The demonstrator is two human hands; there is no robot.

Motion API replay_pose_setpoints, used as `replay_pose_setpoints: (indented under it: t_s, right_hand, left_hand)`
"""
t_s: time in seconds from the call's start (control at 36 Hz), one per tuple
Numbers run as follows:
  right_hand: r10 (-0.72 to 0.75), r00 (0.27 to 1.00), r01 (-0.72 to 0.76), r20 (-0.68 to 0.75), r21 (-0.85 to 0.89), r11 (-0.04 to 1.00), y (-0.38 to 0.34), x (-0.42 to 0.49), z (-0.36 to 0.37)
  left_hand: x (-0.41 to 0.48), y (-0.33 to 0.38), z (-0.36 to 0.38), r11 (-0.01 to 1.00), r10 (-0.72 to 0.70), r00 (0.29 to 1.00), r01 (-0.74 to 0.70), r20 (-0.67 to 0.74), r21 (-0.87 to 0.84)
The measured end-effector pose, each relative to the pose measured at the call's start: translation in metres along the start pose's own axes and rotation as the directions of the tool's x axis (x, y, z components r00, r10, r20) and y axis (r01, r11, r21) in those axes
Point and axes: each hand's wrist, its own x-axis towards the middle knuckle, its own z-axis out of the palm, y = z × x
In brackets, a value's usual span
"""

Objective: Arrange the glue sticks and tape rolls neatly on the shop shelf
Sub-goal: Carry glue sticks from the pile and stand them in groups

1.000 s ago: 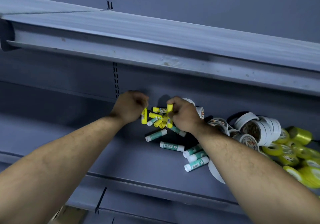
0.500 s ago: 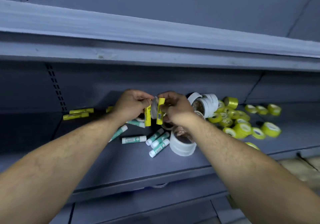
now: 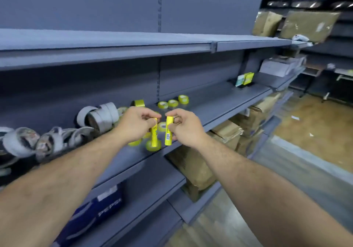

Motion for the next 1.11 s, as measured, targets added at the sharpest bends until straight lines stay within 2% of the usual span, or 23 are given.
replay_pose_setpoints:
  t_s: [0.25, 0.53, 0.72, 0.86, 1.11]
  right_hand:
    - [0.079, 0.980, -0.089, -0.185, -0.046, 0.995, 0.092, -0.014, -0.173]
    - [0.193, 0.899, -0.203, -0.394, 0.016, 0.979, 0.182, -0.003, -0.307]
    - [0.212, 0.849, -0.246, -0.483, -0.007, 0.969, 0.240, 0.046, -0.391]
    - [0.245, 0.814, -0.311, -0.526, -0.039, 0.950, 0.269, 0.093, -0.445]
    - [0.249, 0.812, -0.324, -0.528, -0.052, 0.945, 0.320, 0.171, -0.519]
  left_hand:
    - [0.053, 0.067, 0.179, 0.997, 0.082, 0.980, -0.079, 0.180, -0.024]
    - [0.131, 0.104, 0.345, 0.988, 0.154, 0.914, -0.150, 0.376, -0.041]
    - [0.215, 0.124, 0.447, 0.966, 0.256, 0.863, -0.239, 0.436, -0.095]
    - [0.281, 0.142, 0.502, 0.961, 0.275, 0.833, -0.246, 0.481, -0.124]
    - [0.370, 0.167, 0.578, 0.950, 0.310, 0.808, -0.287, 0.502, -0.124]
